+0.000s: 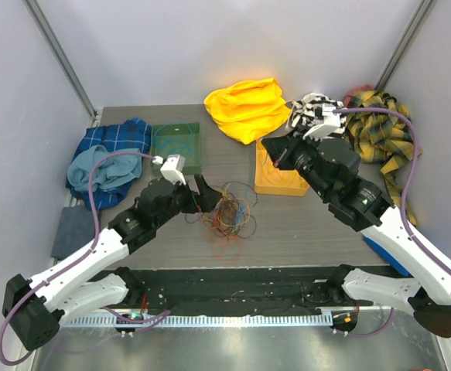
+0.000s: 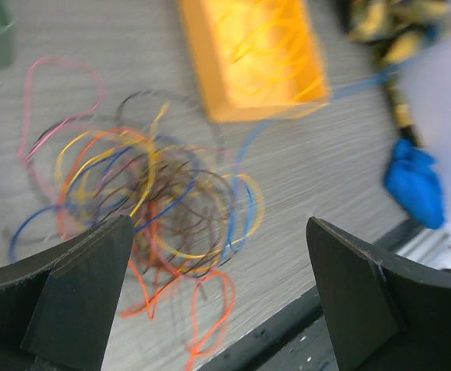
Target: Untangle the cables
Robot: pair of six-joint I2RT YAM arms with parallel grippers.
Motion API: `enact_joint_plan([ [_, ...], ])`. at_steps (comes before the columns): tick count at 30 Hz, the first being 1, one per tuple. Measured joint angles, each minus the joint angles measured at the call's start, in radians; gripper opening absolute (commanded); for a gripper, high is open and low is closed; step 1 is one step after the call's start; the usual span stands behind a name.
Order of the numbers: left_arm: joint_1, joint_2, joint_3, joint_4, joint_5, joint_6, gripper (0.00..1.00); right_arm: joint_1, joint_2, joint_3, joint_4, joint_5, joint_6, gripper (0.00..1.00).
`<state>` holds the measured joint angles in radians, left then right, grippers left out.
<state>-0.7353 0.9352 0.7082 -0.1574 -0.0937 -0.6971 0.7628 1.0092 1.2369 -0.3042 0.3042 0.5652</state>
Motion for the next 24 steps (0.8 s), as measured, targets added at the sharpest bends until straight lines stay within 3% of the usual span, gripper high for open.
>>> enact_joint_plan([
  [6,-0.028,-0.009,-0.093,0.299,0.067,0.098,1.0,0.0,0.026,0.008,-0.024,-0.046,0.005,0.01],
  [17,-0.079,0.321,-0.062,0.645,0.129,0.311,1.0,0.001,0.037,0.008,-0.026,-0.14,0.058,0.01],
  [24,-0.079,0.533,-0.023,0.82,0.14,0.36,0.98,0.001,0.038,0.008,-0.022,-0.189,0.089,0.01],
])
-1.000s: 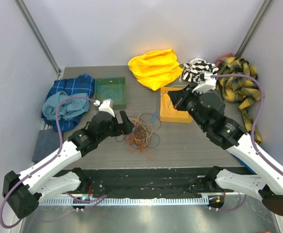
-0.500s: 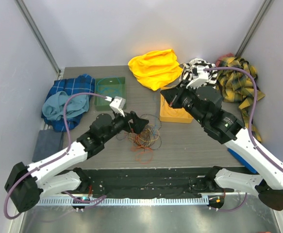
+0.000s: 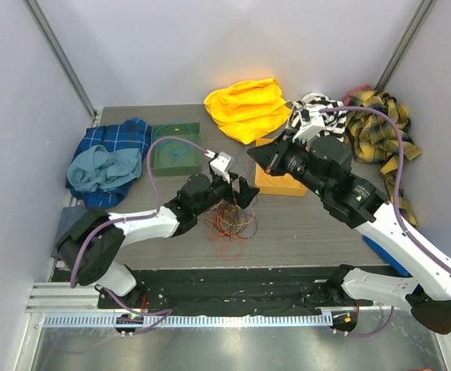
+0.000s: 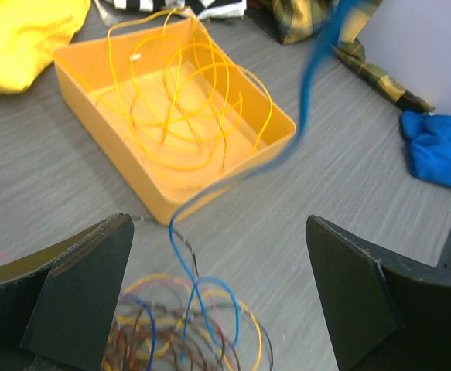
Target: Untangle the cables
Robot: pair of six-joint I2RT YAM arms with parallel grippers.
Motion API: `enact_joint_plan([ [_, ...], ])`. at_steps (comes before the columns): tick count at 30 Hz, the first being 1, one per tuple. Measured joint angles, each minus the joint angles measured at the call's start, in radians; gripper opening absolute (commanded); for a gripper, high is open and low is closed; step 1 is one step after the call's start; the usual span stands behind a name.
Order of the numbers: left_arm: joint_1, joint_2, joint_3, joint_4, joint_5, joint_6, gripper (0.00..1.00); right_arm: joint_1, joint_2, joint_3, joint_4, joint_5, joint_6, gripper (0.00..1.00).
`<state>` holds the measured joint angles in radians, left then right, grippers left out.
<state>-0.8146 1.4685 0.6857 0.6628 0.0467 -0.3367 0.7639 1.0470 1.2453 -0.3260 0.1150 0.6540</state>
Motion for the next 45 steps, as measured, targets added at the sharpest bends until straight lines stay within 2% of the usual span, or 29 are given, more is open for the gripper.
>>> enact_joint_plan([
  [3,0.0,0.081,0.045,0.066,-0.002,0.008,0.86,0.0,-0.004,0.0,0.002,-0.018,0.008,0.01],
  [4,0.0,0.108,0.062,0.091,-0.002,0.009,0.75,0.0,-0.008,0.0,0.001,-0.024,0.011,0.01],
  [6,0.001,0.14,0.084,0.115,-0.003,0.002,0.61,0.0,-0.017,0.0,-0.002,-0.03,0.014,0.01],
  [7,0.001,0.157,0.096,0.128,-0.004,-0.003,0.47,0.0,-0.026,0.0,-0.006,-0.031,0.015,0.01],
  [9,0.003,0.182,0.11,0.151,-0.005,-0.015,0.34,0.0,-0.048,0.0,-0.011,-0.031,0.015,0.01],
  [11,0.005,0.188,0.111,0.159,-0.008,-0.028,0.03,0.0,-0.075,0.0,-0.02,-0.023,0.014,0.01],
  [12,0.006,0.188,0.111,0.162,-0.01,-0.031,0.0,0.0,-0.088,0.0,-0.024,-0.019,0.014,0.01],
  [14,0.009,0.183,0.108,0.167,-0.027,-0.029,0.0,0.0,-0.113,0.0,-0.031,-0.008,0.012,0.04],
  [15,0.012,0.171,0.101,0.16,-0.037,-0.032,0.0,0.0,-0.121,0.0,-0.034,-0.004,0.01,0.14],
  [16,0.014,0.158,0.097,0.144,-0.045,-0.032,0.0,0.0,-0.127,0.0,-0.038,0.0,0.01,0.28],
  [17,0.018,0.13,0.094,0.103,-0.061,-0.031,0.0,0.0,-0.132,0.0,-0.042,0.004,0.008,0.49],
  [18,0.022,0.102,0.097,0.063,-0.076,-0.031,0.0,0.0,-0.134,0.0,-0.048,0.008,0.005,0.55],
  [20,0.034,0.019,0.152,-0.122,-0.135,-0.024,0.0,0.0,-0.135,0.0,-0.06,0.021,-0.004,0.64],
  [21,0.041,-0.006,0.204,-0.215,-0.158,-0.021,0.0,0.0,-0.136,-0.003,-0.066,0.031,-0.006,0.65],
  [26,0.108,-0.052,0.668,-0.633,-0.229,0.003,0.0,0.0,-0.169,-0.064,-0.081,0.091,-0.014,0.66],
  [29,0.143,-0.066,0.906,-0.797,-0.269,0.018,0.0,0.0,-0.188,-0.096,-0.089,0.112,-0.016,0.65],
  [32,0.153,-0.067,1.082,-0.917,-0.314,0.043,0.0,0.0,-0.201,-0.122,-0.091,0.121,-0.016,0.64],
  [38,0.21,-0.01,1.274,-1.073,-0.388,0.082,0.0,0.0,-0.217,-0.163,-0.093,0.123,-0.016,0.63],
  [45,0.343,0.109,1.304,-1.171,-0.459,0.077,0.0,0.0,-0.243,-0.196,-0.099,0.129,-0.018,0.62],
])
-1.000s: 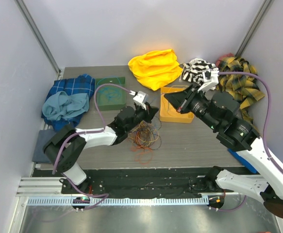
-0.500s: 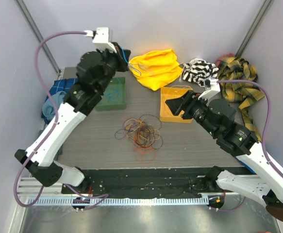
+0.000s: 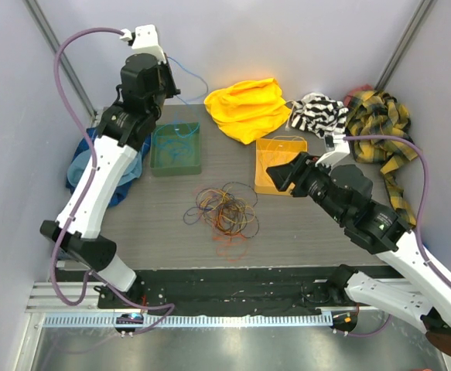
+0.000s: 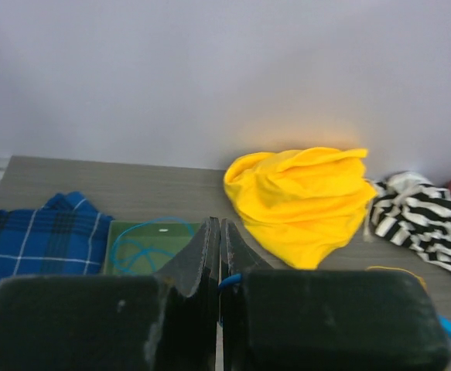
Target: Untangle the cables
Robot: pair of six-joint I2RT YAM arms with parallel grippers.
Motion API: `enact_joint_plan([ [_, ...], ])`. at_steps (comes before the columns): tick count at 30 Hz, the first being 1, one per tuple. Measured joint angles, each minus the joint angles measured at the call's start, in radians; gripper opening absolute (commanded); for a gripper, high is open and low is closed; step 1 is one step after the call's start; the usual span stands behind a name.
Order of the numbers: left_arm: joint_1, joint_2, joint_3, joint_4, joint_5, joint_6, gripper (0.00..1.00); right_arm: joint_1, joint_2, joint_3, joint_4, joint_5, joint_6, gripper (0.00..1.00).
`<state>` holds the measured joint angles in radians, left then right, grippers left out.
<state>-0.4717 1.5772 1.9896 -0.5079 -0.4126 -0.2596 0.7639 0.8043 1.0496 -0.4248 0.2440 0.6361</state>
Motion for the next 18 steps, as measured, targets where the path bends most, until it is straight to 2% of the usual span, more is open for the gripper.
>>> enact_joint_plan([
  [9,0.079,0.123,-0.003,-0.023,-0.051,-0.02,0.0,0.0,-0.014,-0.032,0.0,0.025,-0.032,0.62],
  [18,0.141,0.251,-0.045,0.023,-0.06,-0.034,0.0,0.0,-0.003,-0.086,0.008,0.044,-0.07,0.62],
])
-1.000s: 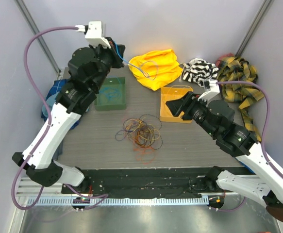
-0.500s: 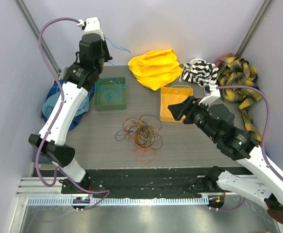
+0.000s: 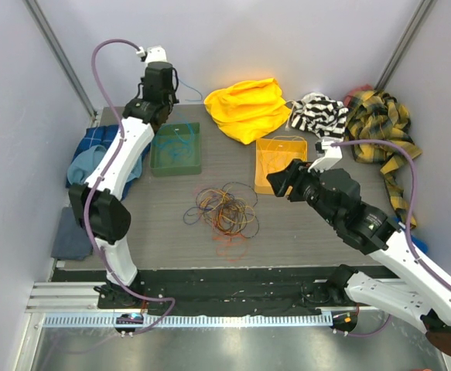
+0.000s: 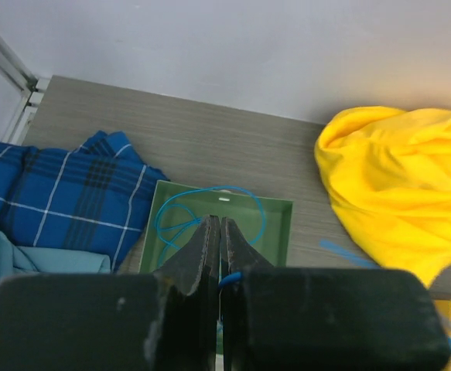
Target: Untangle the cables
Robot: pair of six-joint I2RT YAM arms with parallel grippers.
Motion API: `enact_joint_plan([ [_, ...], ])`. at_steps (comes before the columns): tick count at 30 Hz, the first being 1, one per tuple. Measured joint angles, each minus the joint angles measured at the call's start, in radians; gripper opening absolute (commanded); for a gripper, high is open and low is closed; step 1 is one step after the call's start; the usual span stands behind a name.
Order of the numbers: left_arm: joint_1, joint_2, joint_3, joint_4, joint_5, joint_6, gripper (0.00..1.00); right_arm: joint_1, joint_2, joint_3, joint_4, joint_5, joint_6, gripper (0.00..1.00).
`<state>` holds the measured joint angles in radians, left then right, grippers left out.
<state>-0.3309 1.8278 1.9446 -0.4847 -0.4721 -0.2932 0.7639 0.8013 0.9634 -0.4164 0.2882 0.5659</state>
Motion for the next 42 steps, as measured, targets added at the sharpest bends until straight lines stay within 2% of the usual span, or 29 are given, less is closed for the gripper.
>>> enact_joint_plan([
  [12,0.055,0.194,-0.093,0.047,-0.009,0.002,0.0,0.0,0.018,-0.081,0.027,0.029,-0.042,0.61],
  [15,0.061,0.208,-0.121,0.05,-0.012,0.002,0.27,0.0,0.019,-0.081,0.027,0.035,-0.049,0.61],
  [16,0.061,0.214,-0.125,0.05,-0.012,0.004,0.49,0.0,0.021,-0.081,0.027,0.037,-0.05,0.61],
  [18,0.062,0.223,-0.126,0.048,-0.011,0.004,0.69,0.0,0.025,-0.081,0.029,0.04,-0.053,0.61],
  [19,0.062,0.225,-0.126,0.046,-0.011,0.013,0.82,0.0,0.028,-0.081,0.029,0.04,-0.053,0.61],
  [22,0.062,0.226,-0.126,0.043,-0.033,0.014,0.91,0.0,0.035,-0.081,0.034,0.04,-0.053,0.61],
  [24,0.062,0.226,-0.126,0.043,-0.058,0.013,0.92,0.0,0.037,-0.081,0.039,0.04,-0.052,0.61],
  [26,0.063,0.226,-0.126,0.035,-0.079,0.012,1.0,0.0,0.037,-0.081,0.044,0.04,-0.052,0.61],
  [31,0.063,0.225,-0.098,-0.075,-0.085,-0.054,1.0,0.0,0.037,-0.087,0.058,0.039,-0.048,0.61],
  [35,0.063,0.183,-0.119,-0.17,-0.01,-0.177,1.0,0.0,0.045,-0.109,0.075,0.037,-0.041,0.61],
  [37,0.063,0.109,-0.226,-0.148,0.038,-0.24,1.0,0.0,0.059,-0.123,0.084,0.033,-0.037,0.63],
  [40,0.051,-0.088,-0.487,-0.114,0.097,-0.338,1.0,0.0,0.097,-0.148,0.103,0.02,-0.032,0.63],
  [42,0.029,-0.204,-0.594,-0.104,0.106,-0.375,1.0,0.0,0.134,-0.164,0.122,0.001,-0.027,0.62],
])
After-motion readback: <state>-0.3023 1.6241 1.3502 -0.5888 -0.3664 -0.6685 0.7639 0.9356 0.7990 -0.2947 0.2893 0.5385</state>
